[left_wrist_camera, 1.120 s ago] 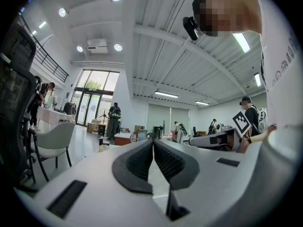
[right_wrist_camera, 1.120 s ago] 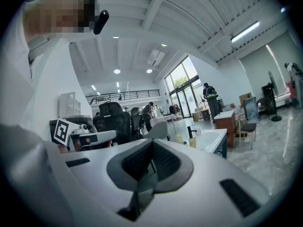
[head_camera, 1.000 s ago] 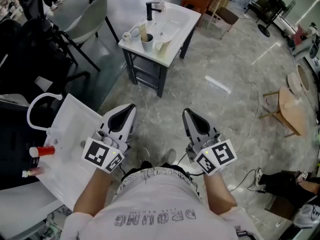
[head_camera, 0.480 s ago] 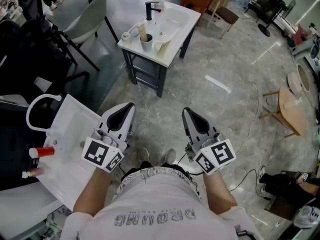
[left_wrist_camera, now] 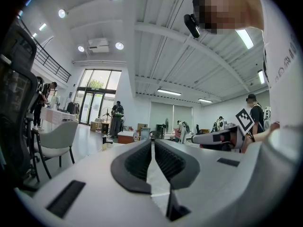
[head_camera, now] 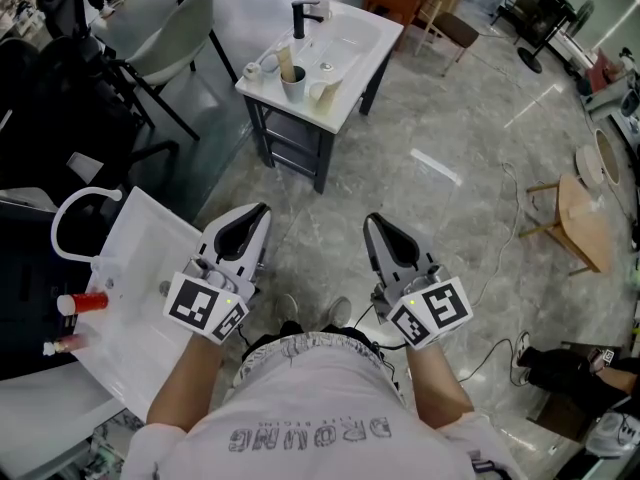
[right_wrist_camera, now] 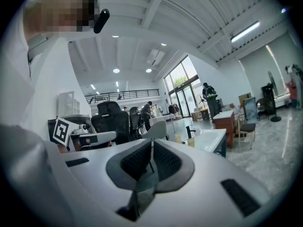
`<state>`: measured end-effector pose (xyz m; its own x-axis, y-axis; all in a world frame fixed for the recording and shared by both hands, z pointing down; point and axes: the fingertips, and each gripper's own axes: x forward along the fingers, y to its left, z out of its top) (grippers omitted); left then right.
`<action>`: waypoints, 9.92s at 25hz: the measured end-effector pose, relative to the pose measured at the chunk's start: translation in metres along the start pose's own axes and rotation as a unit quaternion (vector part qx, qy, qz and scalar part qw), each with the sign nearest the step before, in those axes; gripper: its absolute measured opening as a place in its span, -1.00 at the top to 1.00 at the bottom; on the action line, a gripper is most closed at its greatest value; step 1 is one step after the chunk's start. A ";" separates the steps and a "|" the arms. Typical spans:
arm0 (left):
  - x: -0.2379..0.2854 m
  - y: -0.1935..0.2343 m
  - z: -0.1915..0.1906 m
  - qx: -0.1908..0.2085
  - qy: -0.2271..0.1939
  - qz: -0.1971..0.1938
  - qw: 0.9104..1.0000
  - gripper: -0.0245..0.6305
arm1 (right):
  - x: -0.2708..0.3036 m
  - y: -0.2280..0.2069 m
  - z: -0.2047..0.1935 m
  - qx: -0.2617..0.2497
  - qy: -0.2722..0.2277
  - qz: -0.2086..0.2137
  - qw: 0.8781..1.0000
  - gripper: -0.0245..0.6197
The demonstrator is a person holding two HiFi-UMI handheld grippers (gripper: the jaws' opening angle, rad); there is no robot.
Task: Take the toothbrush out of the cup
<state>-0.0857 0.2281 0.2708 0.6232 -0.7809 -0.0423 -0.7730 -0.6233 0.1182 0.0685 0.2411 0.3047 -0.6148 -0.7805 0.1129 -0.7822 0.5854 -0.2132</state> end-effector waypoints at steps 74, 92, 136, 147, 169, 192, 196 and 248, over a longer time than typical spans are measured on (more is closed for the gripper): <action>0.012 -0.035 -0.011 0.008 0.008 0.061 0.998 0.31 | -0.043 -0.037 0.001 0.000 0.001 0.015 1.000 0.38; 0.028 -0.071 -0.009 0.035 0.010 0.095 0.995 0.32 | -0.082 -0.075 0.000 0.015 -0.017 0.043 0.999 0.39; 0.222 0.216 -0.021 -0.010 0.013 0.079 0.997 0.32 | 0.225 -0.191 0.044 -0.004 0.052 0.008 0.999 0.39; 0.236 0.260 -0.033 -0.023 0.020 0.066 0.997 0.32 | 0.269 -0.206 0.048 0.001 0.060 -0.014 0.998 0.41; 0.284 0.260 -0.049 -0.011 0.043 0.118 0.992 0.32 | 0.297 -0.259 0.031 0.007 0.095 0.084 0.992 0.40; 0.332 0.309 -0.110 -0.026 0.087 0.211 0.973 0.32 | 0.351 -0.314 -0.007 0.033 0.170 0.188 0.967 0.41; 0.338 0.320 -0.119 -0.032 0.088 0.211 0.973 0.32 | 0.358 -0.318 -0.014 0.034 0.181 0.190 0.964 0.41; 0.367 0.337 -0.178 -0.053 0.123 0.189 0.973 0.61 | 0.355 -0.336 -0.055 0.045 0.232 0.173 0.956 0.44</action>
<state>-0.0967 -0.2610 0.4716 0.3169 -0.9120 0.2605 -0.9438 -0.2761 0.1816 0.1072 -0.2209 0.4694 -0.8300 -0.3504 0.4340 -0.5253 0.7528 -0.3967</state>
